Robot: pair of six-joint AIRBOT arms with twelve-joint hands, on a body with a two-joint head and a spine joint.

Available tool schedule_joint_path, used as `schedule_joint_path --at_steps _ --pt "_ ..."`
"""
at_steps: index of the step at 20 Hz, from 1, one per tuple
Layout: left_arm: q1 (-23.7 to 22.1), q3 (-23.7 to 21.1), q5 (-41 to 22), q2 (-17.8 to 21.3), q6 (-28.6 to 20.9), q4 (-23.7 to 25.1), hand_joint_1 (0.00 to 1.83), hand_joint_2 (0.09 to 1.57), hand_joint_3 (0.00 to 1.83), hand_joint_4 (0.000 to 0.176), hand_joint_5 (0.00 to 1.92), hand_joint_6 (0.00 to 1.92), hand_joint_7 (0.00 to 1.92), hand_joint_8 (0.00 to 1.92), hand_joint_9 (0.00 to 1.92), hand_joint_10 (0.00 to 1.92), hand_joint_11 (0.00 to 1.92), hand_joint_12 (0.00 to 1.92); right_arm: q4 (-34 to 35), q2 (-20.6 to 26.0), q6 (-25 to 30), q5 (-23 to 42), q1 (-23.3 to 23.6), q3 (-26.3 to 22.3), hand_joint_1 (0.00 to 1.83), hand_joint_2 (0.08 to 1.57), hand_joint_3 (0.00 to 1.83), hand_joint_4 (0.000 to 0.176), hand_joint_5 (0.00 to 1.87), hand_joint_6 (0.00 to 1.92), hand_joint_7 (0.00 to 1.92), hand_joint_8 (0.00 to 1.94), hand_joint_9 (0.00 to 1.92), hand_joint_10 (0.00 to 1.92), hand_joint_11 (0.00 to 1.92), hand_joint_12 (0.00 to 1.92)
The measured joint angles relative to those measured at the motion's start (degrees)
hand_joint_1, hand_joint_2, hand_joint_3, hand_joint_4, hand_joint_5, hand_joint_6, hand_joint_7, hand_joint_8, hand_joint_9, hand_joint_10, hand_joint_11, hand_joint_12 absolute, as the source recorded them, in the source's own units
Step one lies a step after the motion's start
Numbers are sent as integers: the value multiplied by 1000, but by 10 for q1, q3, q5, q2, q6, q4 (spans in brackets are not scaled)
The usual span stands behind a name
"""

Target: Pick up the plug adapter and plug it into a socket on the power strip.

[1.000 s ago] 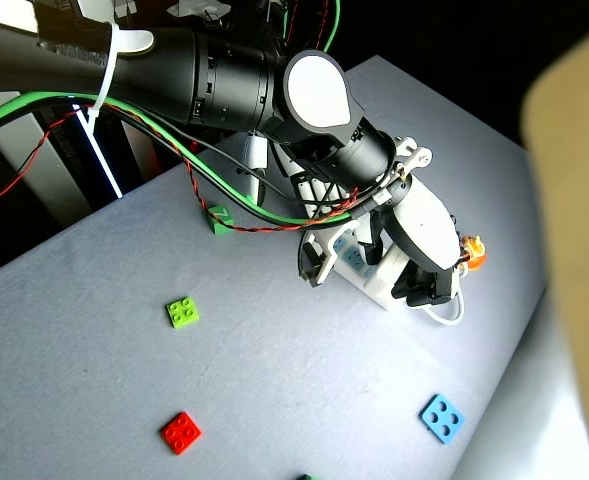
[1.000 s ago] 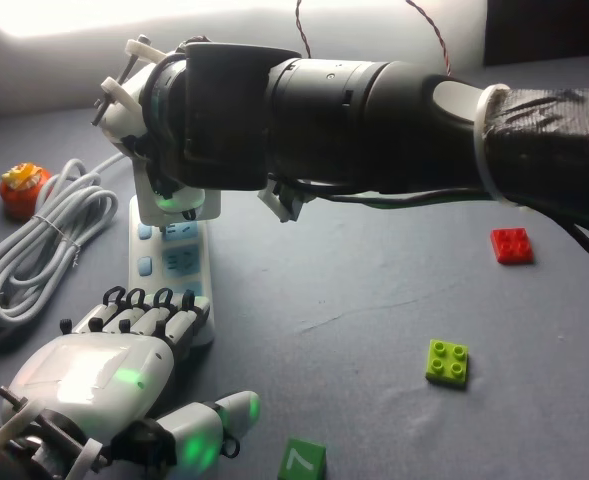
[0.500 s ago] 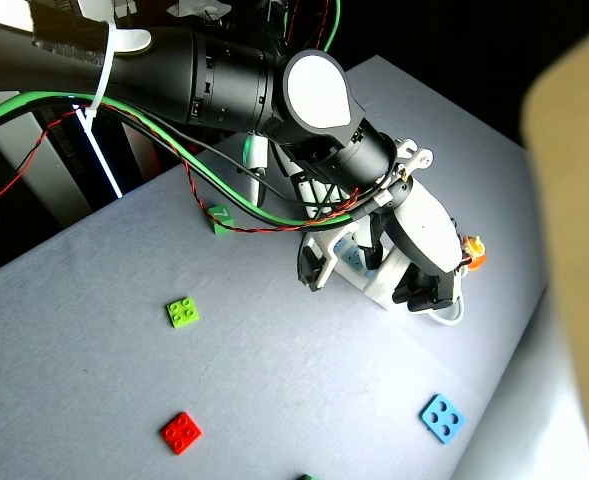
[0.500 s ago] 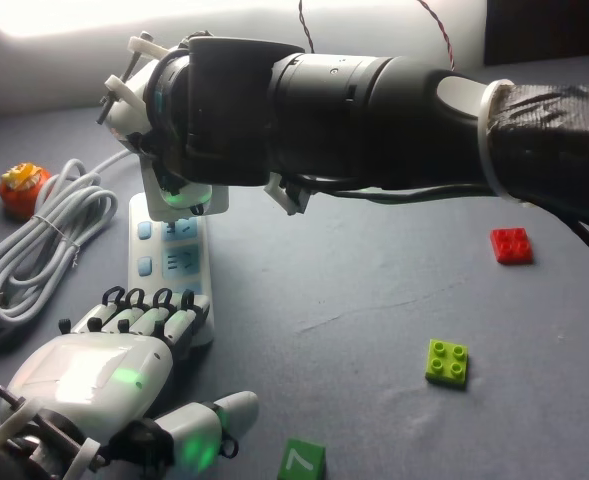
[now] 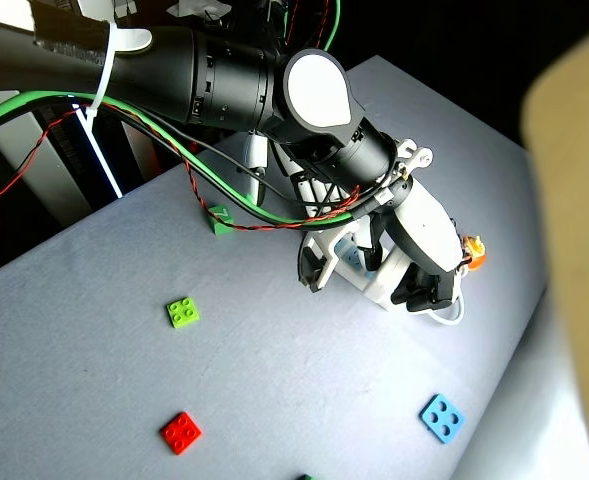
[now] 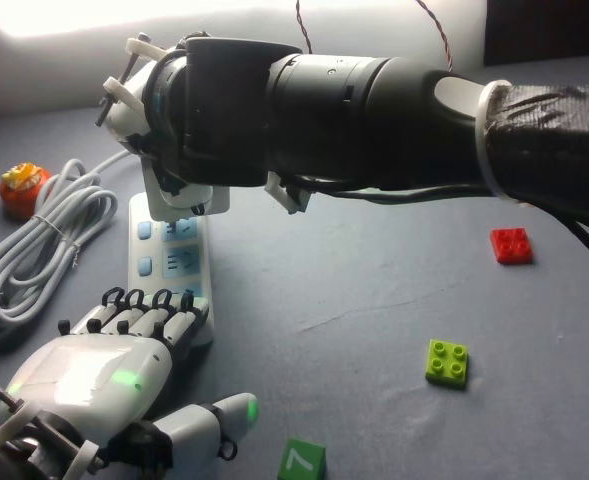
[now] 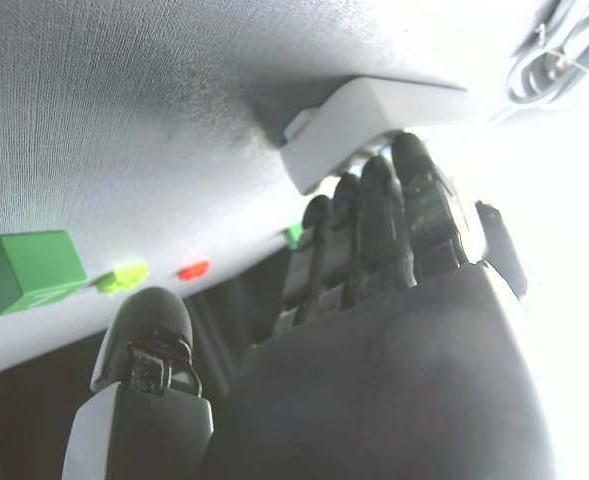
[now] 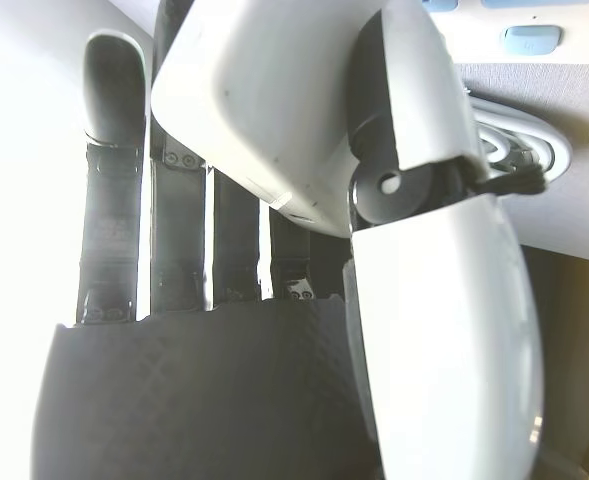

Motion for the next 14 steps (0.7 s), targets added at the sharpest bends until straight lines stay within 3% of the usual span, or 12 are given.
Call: schedule_joint_path --at_steps 12,14 --pt "8 -2 -2 0 2 4 0 1271 1 0 21 1 79 2 107 1 0 570 6 -7 -9 -8 1 0 1237 1157 0 0 786 1131 1019 1096 969 720 560 1395" --pt "8 -2 -2 0 3 4 0 1270 0 0 53 8 100 6 125 5 0 643 6 -7 -9 -9 1 0 1233 1160 0 0 790 1122 1007 1120 956 745 539 1417"
